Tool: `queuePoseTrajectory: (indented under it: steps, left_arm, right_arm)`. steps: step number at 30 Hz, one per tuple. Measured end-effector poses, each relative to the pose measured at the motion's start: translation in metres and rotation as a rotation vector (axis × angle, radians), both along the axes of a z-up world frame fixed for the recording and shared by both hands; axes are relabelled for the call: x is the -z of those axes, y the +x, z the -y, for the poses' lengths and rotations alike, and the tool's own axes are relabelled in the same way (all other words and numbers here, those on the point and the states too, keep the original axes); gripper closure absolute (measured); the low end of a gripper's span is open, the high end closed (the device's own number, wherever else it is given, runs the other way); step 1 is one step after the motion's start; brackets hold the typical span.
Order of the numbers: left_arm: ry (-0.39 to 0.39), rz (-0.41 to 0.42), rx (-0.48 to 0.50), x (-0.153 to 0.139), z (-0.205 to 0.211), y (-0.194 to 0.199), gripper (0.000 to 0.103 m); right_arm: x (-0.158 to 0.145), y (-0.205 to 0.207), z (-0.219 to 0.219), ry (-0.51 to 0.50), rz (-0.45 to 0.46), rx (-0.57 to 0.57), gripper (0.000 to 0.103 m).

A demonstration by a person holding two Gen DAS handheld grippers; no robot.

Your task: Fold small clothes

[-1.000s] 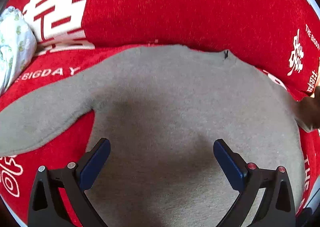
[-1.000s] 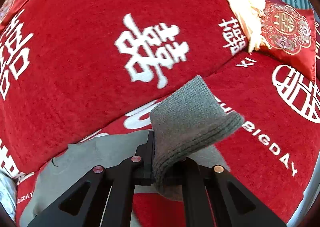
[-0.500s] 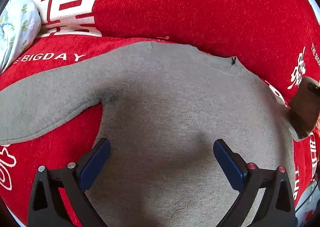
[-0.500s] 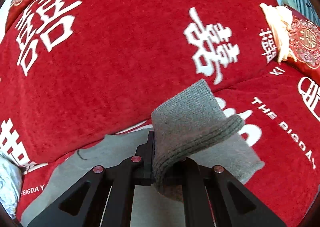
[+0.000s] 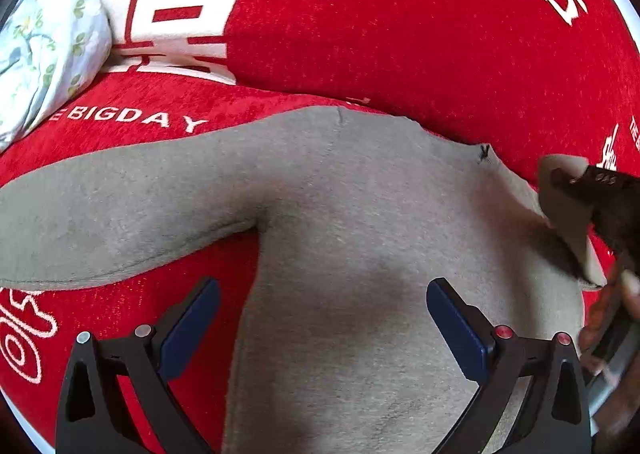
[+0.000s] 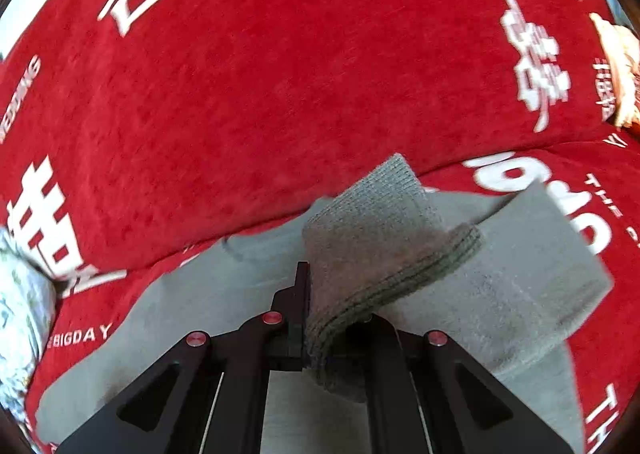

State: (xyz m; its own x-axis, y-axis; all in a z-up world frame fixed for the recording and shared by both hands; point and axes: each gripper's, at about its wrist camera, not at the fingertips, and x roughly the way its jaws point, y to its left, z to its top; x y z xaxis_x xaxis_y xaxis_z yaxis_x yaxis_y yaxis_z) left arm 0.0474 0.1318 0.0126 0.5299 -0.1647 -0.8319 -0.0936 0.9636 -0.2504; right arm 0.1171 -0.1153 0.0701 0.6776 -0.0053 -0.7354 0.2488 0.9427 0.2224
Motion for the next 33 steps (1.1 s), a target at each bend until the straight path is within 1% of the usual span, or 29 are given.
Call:
queuePoseTrajectory:
  steps: [9, 13, 16, 17, 19, 20, 21, 22, 23, 24, 25, 27, 28, 30, 31, 32, 33]
  left_arm:
    - [-0.053, 0.014, -0.065, -0.007, -0.028, 0.0, 0.0]
    - [-0.082, 0.012, -0.109, -0.007, -0.042, 0.001, 0.0]
    - [-0.1, 0.003, -0.123, -0.005, -0.047, 0.001, 0.0]
    - [-0.106, -0.001, -0.124, -0.004, -0.047, 0.002, 0.0]
    - [-0.113, -0.013, -0.125, 0.0, -0.047, 0.004, 0.0]
    - [-0.117, -0.017, -0.124, 0.001, -0.047, 0.005, 0.0]
    - [-0.123, -0.02, -0.122, 0.002, -0.047, 0.005, 0.0]
    - [-0.13, -0.023, -0.121, 0.003, -0.047, 0.006, 0.0]
    - [-0.133, -0.023, -0.12, 0.003, -0.047, 0.005, 0.0]
    - [-0.136, -0.021, -0.121, 0.003, -0.046, 0.005, 0.0]
    - [-0.135, -0.019, -0.123, 0.003, -0.046, 0.005, 0.0]
    - [-0.132, -0.017, -0.121, 0.004, -0.045, 0.004, 0.0]
    - [-0.129, -0.018, -0.12, 0.004, -0.044, 0.005, 0.0]
    - [-0.125, -0.025, -0.117, 0.006, -0.042, 0.005, 0.0]
    - [-0.123, -0.028, -0.116, 0.007, -0.041, 0.005, 0.0]
    - [-0.121, -0.031, -0.114, 0.008, -0.039, 0.006, 0.0]
    - [-0.117, -0.034, -0.11, 0.009, -0.038, 0.006, 0.0]
  right_arm:
    - [0.019, 0.015, -0.063, 0.006, -0.021, -0.112, 0.097]
    - [0.025, 0.019, -0.084, -0.003, -0.029, -0.15, 0.097]
    - [0.031, 0.025, -0.097, 0.006, -0.044, -0.18, 0.097]
    - [0.035, 0.027, -0.1, 0.003, -0.053, -0.194, 0.096]
    - [0.043, 0.028, -0.107, -0.002, -0.078, -0.223, 0.092]
    - [0.046, 0.028, -0.109, 0.007, -0.092, -0.239, 0.089]
    - [0.051, 0.028, -0.111, 0.031, -0.112, -0.268, 0.08]
    - [0.052, 0.028, -0.112, 0.049, -0.12, -0.287, 0.057]
    - [0.052, 0.026, -0.113, 0.063, -0.119, -0.303, 0.029]
    - [0.047, 0.022, -0.112, 0.07, -0.089, -0.309, 0.019]
    - [0.041, 0.017, -0.111, 0.071, -0.052, -0.315, 0.016]
    - [0.023, 0.009, -0.103, 0.082, 0.002, -0.364, 0.016]
    - [0.016, 0.006, -0.097, 0.075, 0.019, -0.367, 0.016]
    - [0.001, -0.002, -0.072, 0.034, 0.067, -0.32, 0.016]
    - [-0.002, -0.003, -0.06, 0.022, 0.072, -0.293, 0.016]
    - [-0.002, -0.003, -0.045, 0.002, 0.066, -0.248, 0.016]
    - [0.0, -0.003, -0.021, -0.042, 0.035, -0.167, 0.016]
